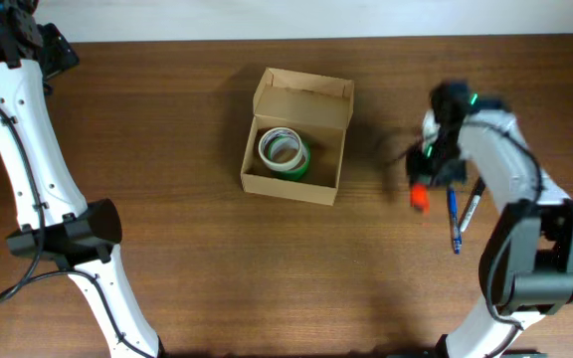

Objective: Pack container
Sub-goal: 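Grasp the orange box cutter with the right gripper, then lower the orange cutter into the box and open the gripper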

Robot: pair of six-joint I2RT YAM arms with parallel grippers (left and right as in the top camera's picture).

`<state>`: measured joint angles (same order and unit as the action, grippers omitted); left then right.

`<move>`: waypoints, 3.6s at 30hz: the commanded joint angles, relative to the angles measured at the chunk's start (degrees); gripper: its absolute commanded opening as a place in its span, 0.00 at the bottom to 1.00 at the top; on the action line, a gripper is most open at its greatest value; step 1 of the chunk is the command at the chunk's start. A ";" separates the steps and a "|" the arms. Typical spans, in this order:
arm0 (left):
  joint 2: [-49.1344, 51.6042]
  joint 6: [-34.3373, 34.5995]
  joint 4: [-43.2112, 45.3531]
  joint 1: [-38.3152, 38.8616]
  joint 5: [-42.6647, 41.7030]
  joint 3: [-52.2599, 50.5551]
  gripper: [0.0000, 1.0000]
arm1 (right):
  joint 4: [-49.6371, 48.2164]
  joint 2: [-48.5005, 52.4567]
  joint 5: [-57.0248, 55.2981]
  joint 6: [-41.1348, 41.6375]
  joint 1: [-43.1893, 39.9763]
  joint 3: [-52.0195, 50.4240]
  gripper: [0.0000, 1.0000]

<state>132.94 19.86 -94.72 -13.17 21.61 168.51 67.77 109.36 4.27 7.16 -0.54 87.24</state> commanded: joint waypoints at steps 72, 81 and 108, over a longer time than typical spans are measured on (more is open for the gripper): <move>-1.66 -0.63 -0.09 -0.28 0.02 -0.26 1.00 | 20.87 28.04 -4.13 -33.94 34.40 43.87 0.13; -1.66 -0.66 -0.09 -0.28 0.02 -0.26 1.00 | 20.90 27.93 -5.77 -33.94 35.80 43.91 0.16; -1.66 -0.66 -0.09 -0.28 0.02 -0.26 1.00 | 21.09 25.94 -9.51 -33.70 37.73 46.77 0.27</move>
<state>132.94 19.84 -94.74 -13.17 21.56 168.46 88.53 137.95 -4.12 -26.94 36.27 131.72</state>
